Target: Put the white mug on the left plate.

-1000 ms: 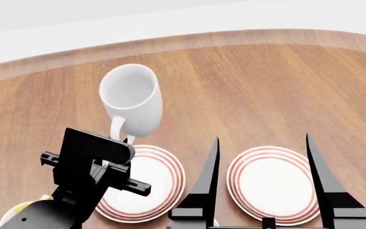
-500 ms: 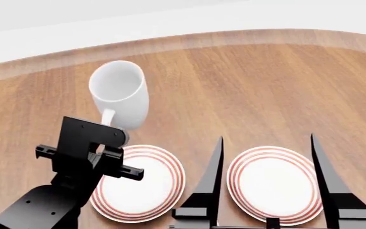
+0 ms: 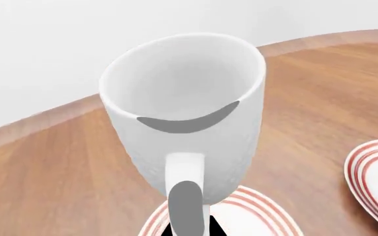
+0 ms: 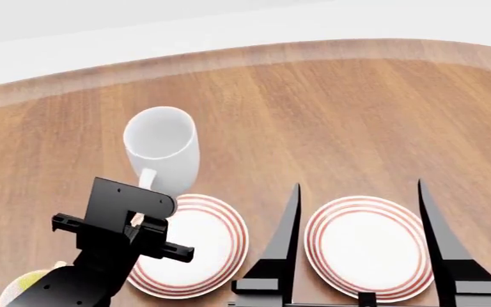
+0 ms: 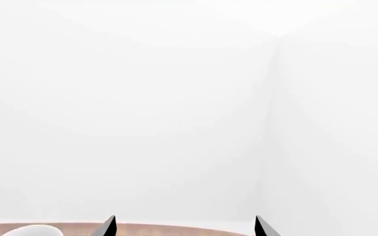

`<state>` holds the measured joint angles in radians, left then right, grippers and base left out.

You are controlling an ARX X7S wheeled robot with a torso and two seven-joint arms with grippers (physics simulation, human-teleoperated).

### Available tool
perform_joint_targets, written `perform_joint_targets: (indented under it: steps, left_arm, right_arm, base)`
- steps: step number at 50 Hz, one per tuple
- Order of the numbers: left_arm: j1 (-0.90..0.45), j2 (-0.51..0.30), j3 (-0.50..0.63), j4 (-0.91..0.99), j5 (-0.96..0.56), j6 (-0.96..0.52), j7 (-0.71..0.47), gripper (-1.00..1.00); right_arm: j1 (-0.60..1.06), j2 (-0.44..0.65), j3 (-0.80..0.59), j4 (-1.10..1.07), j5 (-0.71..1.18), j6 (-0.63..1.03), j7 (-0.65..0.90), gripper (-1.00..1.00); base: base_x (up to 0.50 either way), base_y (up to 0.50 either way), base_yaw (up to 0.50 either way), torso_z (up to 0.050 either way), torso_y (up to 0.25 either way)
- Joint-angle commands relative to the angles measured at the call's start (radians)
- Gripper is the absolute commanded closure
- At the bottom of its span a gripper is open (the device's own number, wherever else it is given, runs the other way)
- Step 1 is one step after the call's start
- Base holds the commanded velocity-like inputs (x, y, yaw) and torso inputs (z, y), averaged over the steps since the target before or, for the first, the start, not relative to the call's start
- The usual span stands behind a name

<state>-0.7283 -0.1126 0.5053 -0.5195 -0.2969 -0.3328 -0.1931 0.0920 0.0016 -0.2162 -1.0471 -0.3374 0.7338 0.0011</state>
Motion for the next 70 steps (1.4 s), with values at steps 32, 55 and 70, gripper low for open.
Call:
perform_joint_targets:
  steps: [32,55,70]
  left_arm:
    - [0.002,0.036,0.046,-0.234,0.014,0.13,0.015,1.0]
    - [-0.013,0.062,0.059,-0.355,-0.008,0.185,0.028,1.0]
    - [-0.05,0.091,0.075,-0.498,-0.024,0.259,0.046,1.0]
  right_arm:
    - [0.001,0.0,-0.011,0.0,-0.003,0.003,0.005,-1.0]
    - [0.001,0.0,-0.004,0.0,0.0,-0.002,0.013,-1.0]
    - [0.002,0.0,-0.012,0.0,-0.002,-0.023,0.011,-1.0]
  base:
    - [0.0,0.0,0.0,0.0,0.0]
    - [0.0,0.0,0.0,0.0,0.0]
    - [0.0,0.0,0.0,0.0,0.0]
